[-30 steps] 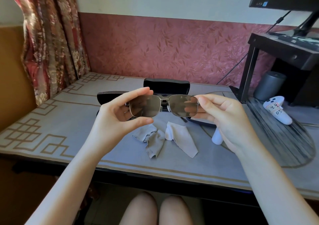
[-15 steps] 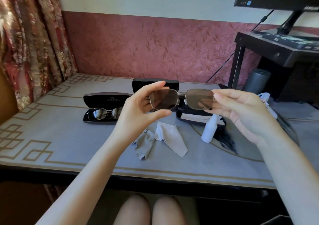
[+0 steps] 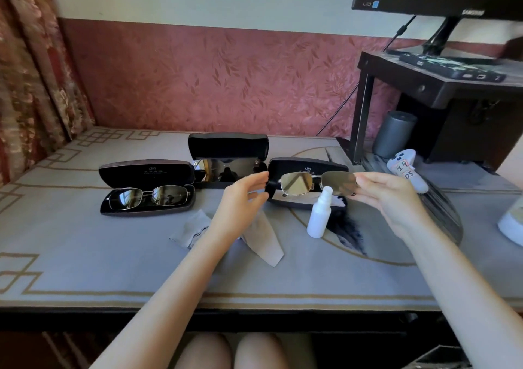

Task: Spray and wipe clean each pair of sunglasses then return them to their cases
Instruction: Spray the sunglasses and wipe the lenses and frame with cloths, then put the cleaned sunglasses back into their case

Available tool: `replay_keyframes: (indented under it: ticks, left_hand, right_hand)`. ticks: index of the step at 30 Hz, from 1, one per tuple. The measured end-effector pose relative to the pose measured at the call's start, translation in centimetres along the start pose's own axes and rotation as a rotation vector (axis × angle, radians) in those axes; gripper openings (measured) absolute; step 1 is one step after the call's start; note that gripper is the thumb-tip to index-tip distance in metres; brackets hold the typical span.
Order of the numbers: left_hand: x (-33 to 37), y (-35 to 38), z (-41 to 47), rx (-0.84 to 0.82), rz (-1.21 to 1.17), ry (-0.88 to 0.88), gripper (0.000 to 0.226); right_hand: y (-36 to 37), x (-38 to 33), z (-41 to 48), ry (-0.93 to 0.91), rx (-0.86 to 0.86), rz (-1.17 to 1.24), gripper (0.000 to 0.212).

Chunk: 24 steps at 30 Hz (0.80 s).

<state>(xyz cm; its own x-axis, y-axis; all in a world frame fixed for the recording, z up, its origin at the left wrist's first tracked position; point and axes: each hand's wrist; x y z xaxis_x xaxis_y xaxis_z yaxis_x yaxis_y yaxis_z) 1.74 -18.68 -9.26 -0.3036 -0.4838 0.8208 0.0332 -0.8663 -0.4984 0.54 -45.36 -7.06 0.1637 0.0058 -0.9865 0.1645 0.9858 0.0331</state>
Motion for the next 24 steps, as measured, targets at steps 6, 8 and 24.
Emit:
replay_keyframes:
  ticks: [6,8,24]
  left_hand:
    - [-0.7,0.8,-0.4,-0.043,0.087,-0.027,0.045]
    - [-0.8,1.0,-0.4,-0.027,0.109,-0.036,0.047]
    - [-1.0,1.4,-0.6,-0.003,0.079,-0.084,0.048]
  right_hand:
    - [0.6,1.3,0.2,0.051,0.015,-0.069,0.017]
    - [0.8,1.6,0.2,0.053,0.015,-0.084,0.017]
    - [1.0,3.6,1.0,-0.139,0.074,-0.653,0.018]
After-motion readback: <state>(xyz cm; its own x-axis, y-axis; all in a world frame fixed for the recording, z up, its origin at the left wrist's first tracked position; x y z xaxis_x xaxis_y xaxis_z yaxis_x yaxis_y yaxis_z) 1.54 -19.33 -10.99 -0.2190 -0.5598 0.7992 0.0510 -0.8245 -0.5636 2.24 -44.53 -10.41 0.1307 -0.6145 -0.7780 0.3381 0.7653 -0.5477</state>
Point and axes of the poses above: each hand's wrist, its own z-axis towards the middle knuckle, its own y-axis out of the palm, x = y × z, and after that the axes turned 4 degrees about z, right-handed
